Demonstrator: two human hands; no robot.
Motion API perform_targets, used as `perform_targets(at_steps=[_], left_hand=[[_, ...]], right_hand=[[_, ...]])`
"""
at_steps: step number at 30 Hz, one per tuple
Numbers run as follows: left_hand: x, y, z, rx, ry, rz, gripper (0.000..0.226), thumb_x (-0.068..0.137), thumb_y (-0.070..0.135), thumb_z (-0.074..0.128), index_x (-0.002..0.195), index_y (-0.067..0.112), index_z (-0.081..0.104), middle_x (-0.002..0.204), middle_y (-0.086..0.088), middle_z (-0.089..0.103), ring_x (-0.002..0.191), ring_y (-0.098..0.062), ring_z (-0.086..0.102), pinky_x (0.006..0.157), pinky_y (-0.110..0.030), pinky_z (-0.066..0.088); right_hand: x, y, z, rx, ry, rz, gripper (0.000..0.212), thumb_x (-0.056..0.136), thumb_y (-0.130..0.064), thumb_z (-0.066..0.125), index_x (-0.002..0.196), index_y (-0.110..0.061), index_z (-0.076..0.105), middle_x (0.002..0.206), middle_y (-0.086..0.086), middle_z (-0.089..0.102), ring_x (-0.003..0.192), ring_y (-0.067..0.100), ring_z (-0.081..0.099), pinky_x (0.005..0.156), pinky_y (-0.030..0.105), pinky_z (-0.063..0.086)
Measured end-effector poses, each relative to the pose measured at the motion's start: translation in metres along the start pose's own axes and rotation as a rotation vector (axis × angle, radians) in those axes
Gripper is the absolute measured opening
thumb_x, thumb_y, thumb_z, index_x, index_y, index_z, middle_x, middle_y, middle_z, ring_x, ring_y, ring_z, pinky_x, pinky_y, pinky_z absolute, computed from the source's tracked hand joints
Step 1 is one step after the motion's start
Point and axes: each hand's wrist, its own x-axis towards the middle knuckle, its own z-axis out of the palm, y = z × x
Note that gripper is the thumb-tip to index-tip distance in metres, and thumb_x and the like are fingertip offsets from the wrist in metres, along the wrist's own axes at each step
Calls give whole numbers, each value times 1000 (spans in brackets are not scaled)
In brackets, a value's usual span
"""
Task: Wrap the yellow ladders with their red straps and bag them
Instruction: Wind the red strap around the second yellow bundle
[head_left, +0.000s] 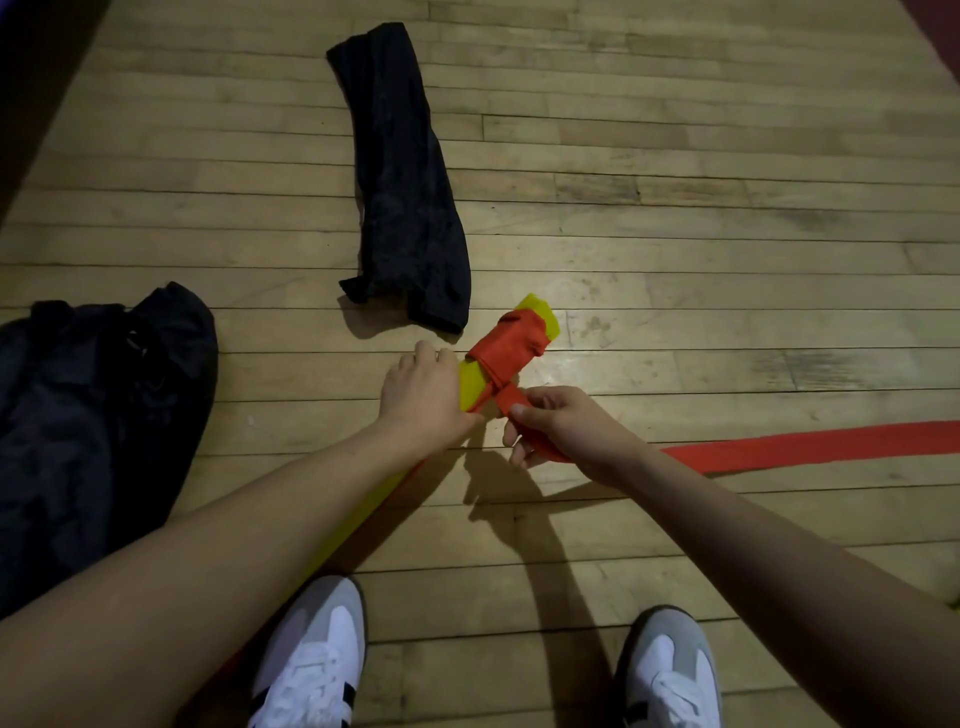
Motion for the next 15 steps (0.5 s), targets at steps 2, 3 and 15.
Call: perform_targets(at_steps=[2,3,15], left_hand=[[1,-5,2,-88,29,-21,69,78,50,72,126,13,39,122,-11,43,106,-28,52,84,-37,45],[2,-6,2,-179,9,-46,67,79,46,73,125,14,36,117,-11,48,98,-27,55,75,-35,47],[24,13,-10,-46,-132,73,64,89,34,55,135,14,15,125,-17,39,115,-35,45,91,-40,38]], right_hand=[[0,0,1,5,-18,0,18,101,-10,44,107,2,56,69,5,62,54,16,62,54,25,51],[0,-1,2,-9,-28,1,18,101,-11,44,106,2,57,68,5,62,55,17,62,55,26,51],[13,-12,-9,81,54,-32,16,102,-9,39,97,-3,53,73,9,61,53,20,60,51,28,48]])
